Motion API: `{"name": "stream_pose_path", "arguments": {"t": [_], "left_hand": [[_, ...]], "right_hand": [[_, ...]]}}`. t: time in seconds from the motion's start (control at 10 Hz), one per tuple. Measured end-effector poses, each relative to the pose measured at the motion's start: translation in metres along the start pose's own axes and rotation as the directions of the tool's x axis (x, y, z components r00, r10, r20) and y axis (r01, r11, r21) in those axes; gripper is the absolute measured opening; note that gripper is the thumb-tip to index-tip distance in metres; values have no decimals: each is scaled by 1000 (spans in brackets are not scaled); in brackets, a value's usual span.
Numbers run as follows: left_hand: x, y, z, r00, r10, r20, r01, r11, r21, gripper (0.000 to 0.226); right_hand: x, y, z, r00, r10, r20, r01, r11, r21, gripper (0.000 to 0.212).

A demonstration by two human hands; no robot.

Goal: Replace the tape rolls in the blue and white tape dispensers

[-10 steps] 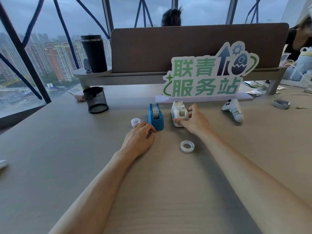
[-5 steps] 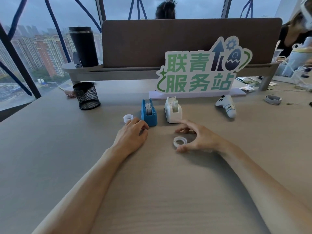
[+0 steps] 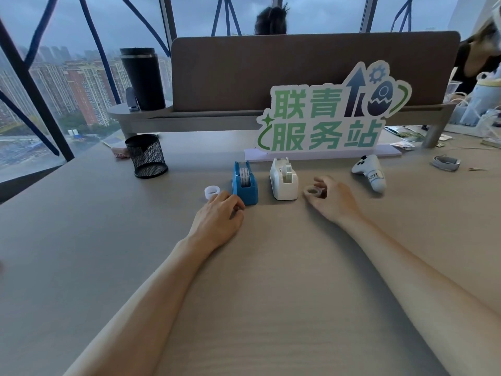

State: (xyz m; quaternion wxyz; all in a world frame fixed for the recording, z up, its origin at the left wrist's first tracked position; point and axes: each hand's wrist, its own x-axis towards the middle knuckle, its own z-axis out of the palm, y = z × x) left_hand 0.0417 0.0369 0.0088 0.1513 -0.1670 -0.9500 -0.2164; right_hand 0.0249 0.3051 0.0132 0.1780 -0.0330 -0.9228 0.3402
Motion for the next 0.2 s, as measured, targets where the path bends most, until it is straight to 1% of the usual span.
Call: {"name": "stream_pose_path", "arguments": {"t": [0.1, 0.2], "left_hand": [[0, -1, 1, 1000, -1, 11, 1, 1000, -10, 19], [3, -2, -1, 1000, -11, 16, 12, 1000, -26, 19]], "right_hand": [[12, 1, 3, 999, 33, -3, -33, 999, -24, 49], [12, 2, 6, 1000, 12, 1, -12, 996, -87, 51]]}}
